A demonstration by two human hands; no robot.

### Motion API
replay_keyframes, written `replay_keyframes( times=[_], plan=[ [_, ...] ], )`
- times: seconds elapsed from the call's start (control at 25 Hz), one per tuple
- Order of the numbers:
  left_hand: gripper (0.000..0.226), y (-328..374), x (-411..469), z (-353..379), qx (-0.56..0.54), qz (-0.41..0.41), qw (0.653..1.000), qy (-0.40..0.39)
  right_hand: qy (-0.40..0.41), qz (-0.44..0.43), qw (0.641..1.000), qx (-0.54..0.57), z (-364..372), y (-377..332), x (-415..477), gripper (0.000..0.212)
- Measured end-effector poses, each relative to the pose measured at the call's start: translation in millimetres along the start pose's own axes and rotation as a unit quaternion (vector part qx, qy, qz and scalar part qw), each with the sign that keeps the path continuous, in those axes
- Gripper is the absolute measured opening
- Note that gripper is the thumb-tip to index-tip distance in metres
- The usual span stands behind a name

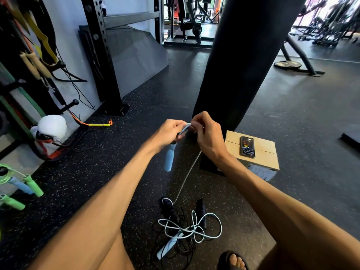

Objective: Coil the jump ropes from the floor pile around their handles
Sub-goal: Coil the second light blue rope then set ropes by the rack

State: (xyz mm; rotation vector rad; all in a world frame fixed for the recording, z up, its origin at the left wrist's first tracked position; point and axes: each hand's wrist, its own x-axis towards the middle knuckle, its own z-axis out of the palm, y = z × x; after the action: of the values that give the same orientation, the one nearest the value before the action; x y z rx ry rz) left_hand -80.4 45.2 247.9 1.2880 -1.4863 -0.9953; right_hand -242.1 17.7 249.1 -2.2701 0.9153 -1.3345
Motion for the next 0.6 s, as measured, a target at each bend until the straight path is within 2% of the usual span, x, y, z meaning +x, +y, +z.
replay_keyframes(
  times=[0.08, 0.2, 0.4, 0.48, 0.56, 0.6],
  plan=[
    [0.037, 4.8, -1.9, -1.7, -0.078, -0.027, 0.995, -0.047, 0.021, 0.043, 0.999, 0.026, -2.6, 4.6, 2.0, 0.008],
    [0.038, 10.0, -4.2, -0.2, -0.135, -0.065, 0.986, -0.074, 0.018, 0.073, 0.996, 0.041, -2.7, 6.5, 2.6, 0.010],
    [0.037, 11.7, -4.5, 0.9, -0.266, -0.063, 0.956, -0.103, 0.006, 0.123, 0.988, 0.089, 2.7, 6.1, 2.1, 0.018],
    [0.036, 13.4, -4.0, -1.1, -0.328, -0.053, 0.939, -0.086, -0.031, 0.177, 0.975, 0.127, 7.8, 12.7, -1.8, 0.020],
    [0.034, 15.5, -3.8, -3.1, -0.364, -0.043, 0.929, -0.054, -0.112, 0.224, 0.957, 0.146, 16.3, 20.7, -11.8, 0.019],
    [0.033, 15.5, -3.9, -4.6, -0.371, -0.040, 0.927, -0.035, -0.169, 0.239, 0.949, 0.120, 20.7, 26.4, -18.1, 0.019]
  ],
)
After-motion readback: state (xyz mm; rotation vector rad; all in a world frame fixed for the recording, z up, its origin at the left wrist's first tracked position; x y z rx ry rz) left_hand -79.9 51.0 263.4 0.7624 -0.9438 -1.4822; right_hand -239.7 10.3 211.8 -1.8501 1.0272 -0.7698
